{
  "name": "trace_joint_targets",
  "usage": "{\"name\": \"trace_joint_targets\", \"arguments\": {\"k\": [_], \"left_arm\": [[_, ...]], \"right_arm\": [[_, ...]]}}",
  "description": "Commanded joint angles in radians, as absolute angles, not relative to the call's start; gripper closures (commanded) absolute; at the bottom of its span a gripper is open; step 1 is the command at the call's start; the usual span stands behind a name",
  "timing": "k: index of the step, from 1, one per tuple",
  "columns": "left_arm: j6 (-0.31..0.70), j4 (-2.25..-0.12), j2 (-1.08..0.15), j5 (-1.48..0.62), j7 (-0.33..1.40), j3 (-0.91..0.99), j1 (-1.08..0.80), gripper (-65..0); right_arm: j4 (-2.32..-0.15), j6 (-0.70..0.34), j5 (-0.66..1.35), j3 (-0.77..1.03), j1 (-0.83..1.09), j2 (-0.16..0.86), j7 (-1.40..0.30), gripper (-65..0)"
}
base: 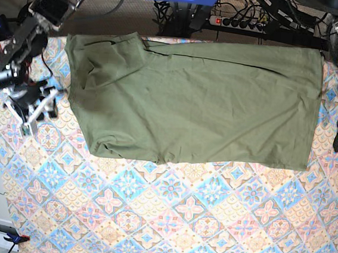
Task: Layout the t-shirt on the table in an organized manner, then fold the t-shirt properly
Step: 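Move both grippers to the shirt hem corners and grasp them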
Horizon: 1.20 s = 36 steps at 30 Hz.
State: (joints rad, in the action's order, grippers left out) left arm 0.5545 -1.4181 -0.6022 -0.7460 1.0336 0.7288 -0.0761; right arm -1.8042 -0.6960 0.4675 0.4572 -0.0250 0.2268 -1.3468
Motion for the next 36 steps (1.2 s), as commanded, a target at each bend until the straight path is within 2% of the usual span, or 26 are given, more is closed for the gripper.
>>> {"name": "trace_joint_targets", "arguments": {"k": [1,5,9,13,24,30,36], "left_arm": [[0.559,-1.432,-0.608,-0.720,1.020,0.725,-0.036,-46.1],[0.559,-1.423,-0.526,-0.547,1.013,0.711,0.074,-46.1],[0.559,-1.323,-0.487,-0.433,1.004,0.605,0.183,-46.1],[0.559,-1.201,-0.460,-0.364,0.892,0.598,0.225,-46.1],[0.559,-0.889,-0.463,-0.265,0.720,0.596,0.351,-46.1],[0.552,-0.846,-0.435,-0.249,0.667,0.555,0.363,-46.1],[0.466,-0.845,-0.409,-0.257,0.628,0.458,0.357,-46.1]], "right_arm": [[-1.794,-0.698,0.461,0.452,-0.048,0.237,-1.348,-23.6],[-1.715,-0.698,0.461,0.438,-0.085,0.237,-1.345,-23.6],[-1.652,-0.698,0.461,0.437,-0.128,0.234,-1.322,-23.6],[-1.610,-0.698,0.461,0.437,-0.145,0.232,-1.319,-23.6],[-1.595,-0.698,0.460,0.437,-0.145,0.232,-1.317,-23.6],[-1.595,-0.698,0.460,0.435,-0.145,0.232,-1.317,-23.6],[-1.595,-0.698,0.460,0.435,-0.145,0.232,-1.317,-23.6]]}}
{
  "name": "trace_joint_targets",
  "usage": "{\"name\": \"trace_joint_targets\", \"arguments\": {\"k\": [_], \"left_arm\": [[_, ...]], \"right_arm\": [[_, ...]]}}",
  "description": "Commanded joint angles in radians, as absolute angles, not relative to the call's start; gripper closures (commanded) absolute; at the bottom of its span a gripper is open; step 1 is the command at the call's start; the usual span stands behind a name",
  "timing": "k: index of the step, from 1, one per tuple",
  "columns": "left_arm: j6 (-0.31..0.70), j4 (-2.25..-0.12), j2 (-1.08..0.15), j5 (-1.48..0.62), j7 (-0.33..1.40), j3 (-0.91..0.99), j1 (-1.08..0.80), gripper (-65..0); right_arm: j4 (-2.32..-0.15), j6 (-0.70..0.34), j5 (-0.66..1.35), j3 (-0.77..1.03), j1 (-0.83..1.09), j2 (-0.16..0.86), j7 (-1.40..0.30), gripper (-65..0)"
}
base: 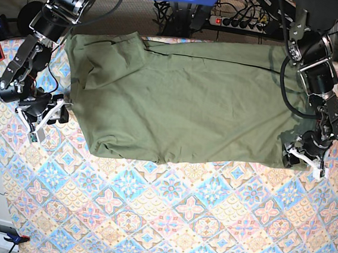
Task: Layout the t-shirt on the table in an organized manner, then fold the t-shirt properly
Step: 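Move both grippers to the shirt hem corners and grasp them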
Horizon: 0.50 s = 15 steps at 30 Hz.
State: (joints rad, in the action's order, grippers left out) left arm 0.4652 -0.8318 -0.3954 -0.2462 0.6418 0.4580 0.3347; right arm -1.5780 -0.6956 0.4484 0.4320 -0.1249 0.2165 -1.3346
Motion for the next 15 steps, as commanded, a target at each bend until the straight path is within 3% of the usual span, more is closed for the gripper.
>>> {"name": "trace_joint_targets", "arguments": {"k": [1,15], "left_arm": [[0.466,-0.845,-0.398,-0.251,0.630,0.455,0.357,-46.1],[0.466,-0.851,-0.421,-0.277,0.627,0.556,0.357,-46.1]], "right_arm": [[-1.595,-0.698,0.460,0.435,-0.145,0.232,-1.317,-23.6],[-1.596,-0.698,0.460,0.403,-0.145,0.222,-1.317,-23.6]]}}
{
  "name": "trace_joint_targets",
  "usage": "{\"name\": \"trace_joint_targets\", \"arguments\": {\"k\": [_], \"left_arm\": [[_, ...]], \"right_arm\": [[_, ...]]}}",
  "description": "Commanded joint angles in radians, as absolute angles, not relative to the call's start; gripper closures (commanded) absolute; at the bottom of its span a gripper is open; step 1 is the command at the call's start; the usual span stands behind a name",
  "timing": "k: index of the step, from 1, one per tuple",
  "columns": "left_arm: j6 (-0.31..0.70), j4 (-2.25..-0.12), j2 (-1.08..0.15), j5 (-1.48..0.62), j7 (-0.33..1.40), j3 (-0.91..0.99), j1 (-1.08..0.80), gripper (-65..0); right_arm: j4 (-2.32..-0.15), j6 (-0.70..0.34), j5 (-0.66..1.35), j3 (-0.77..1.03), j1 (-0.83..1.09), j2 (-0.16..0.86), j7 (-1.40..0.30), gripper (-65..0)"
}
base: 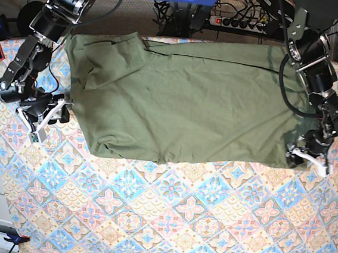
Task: Layout the t-shirt on the table in an organized manner, then fold the t-shirt properly
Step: 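Move both grippers to the shirt hem corners and grasp them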
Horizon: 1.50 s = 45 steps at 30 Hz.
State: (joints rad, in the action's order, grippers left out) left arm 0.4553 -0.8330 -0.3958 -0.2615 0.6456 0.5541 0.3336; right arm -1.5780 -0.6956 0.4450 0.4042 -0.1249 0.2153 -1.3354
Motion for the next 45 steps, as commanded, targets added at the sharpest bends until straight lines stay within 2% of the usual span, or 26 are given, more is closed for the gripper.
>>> {"name": "trace_joint_targets", "arguments": {"k": [1,8,23,25,33,37,40,45], "left_arm": [[0.466,-0.851,-0.432,-0.282,0.627,0.558,0.357,-46.1],[0.466,-0.846,-0.444,-0.274,0.628,0.559,0.352,-46.1],[0.470,-0.845,-0.392,-0.272,0.636,0.545,0.272,-45.8],[0.473,-0.845,-0.389,-0.282,0.651,0.489,0.263,-42.1],[0.475,-0.851,-0.377,-0.328,0.673,0.429,0.243,-11.1],[0.475,-0.852,-0.378,-0.360,0.673,0.429,0.240,0.0],[0.475,-0.883,-0.378,-0.360,0.671,0.429,0.237,0.0],[0.475,-1.069,-0.375,-0.360,0.673,0.427,0.143,0.0]], "right_arm": [[-1.598,-0.698,0.460,0.395,-0.148,0.217,-1.317,-23.6],[-1.603,-0.698,0.460,0.383,-0.150,0.183,-1.317,-23.6],[-1.606,-0.698,0.460,0.383,-0.150,0.183,-1.317,-23.6],[-1.600,-0.698,0.460,0.383,-0.150,0.183,-1.317,-23.6],[-1.598,-0.698,0.460,0.383,-0.226,0.183,-1.317,-23.6],[-1.596,-0.698,0.456,0.381,-0.255,0.186,-1.317,-23.6],[-1.593,-0.698,0.390,0.375,-0.285,0.186,-1.317,-23.6],[-1.544,-0.698,0.248,0.268,-0.308,0.186,-1.259,-23.8]]}}
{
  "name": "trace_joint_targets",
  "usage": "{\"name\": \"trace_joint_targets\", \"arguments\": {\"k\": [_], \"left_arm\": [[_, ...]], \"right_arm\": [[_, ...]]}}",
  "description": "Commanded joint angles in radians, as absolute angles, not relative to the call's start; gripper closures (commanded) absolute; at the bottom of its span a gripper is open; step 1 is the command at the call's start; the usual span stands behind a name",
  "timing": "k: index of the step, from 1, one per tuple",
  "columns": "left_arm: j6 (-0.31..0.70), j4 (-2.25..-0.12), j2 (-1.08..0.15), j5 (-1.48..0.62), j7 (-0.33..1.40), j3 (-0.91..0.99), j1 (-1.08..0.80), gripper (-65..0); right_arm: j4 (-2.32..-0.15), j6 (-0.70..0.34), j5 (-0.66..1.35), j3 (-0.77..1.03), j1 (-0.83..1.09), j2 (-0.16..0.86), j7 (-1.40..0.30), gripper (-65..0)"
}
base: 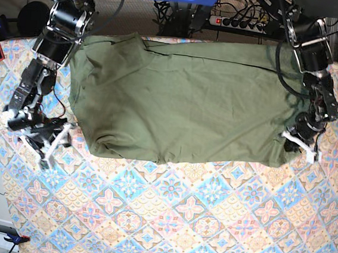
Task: Layout the t-shirt on the table in an organized manner, then fold the t-shirt properly
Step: 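Move both grippers to the shirt hem corners and grasp them, then lift the hem with both grippers and fold it over toward the collar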
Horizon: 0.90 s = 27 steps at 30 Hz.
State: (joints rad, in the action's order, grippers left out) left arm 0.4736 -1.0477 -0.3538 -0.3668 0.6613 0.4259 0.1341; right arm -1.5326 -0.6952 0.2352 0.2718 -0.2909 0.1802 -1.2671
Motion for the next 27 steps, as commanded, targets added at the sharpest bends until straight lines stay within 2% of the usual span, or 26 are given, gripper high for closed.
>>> {"name": "trace_joint_targets", "arguments": {"k": [1,9,13,20,27], "left_arm": [[0.475,-1.104,-0.374,-0.360,0.674,0.427,0.124,0.0],[0.487,-1.297,-0.377,-0.361,0.674,0.426,-0.007,0.0],[0.527,-1.356,-0.377,-0.361,0.674,0.426,-0.053,0.0],[0.530,-1.402,-0.378,-0.435,0.674,0.427,-0.105,0.0],[0.530,-1.402,-0.400,-0.453,0.674,0.427,-0.124,0.0]], "right_arm": [[-1.527,-0.698,0.229,0.240,-0.308,0.186,-1.241,-23.8],[-1.265,-0.698,0.182,0.082,-0.437,0.186,-1.081,-23.7],[-1.145,-0.698,0.180,0.073,-0.458,0.186,-1.000,-23.8],[-0.905,-0.698,0.179,0.071,-0.575,0.191,-0.866,-23.9],[-0.783,-0.698,0.120,0.071,-0.587,0.208,-0.736,-24.0]]}}
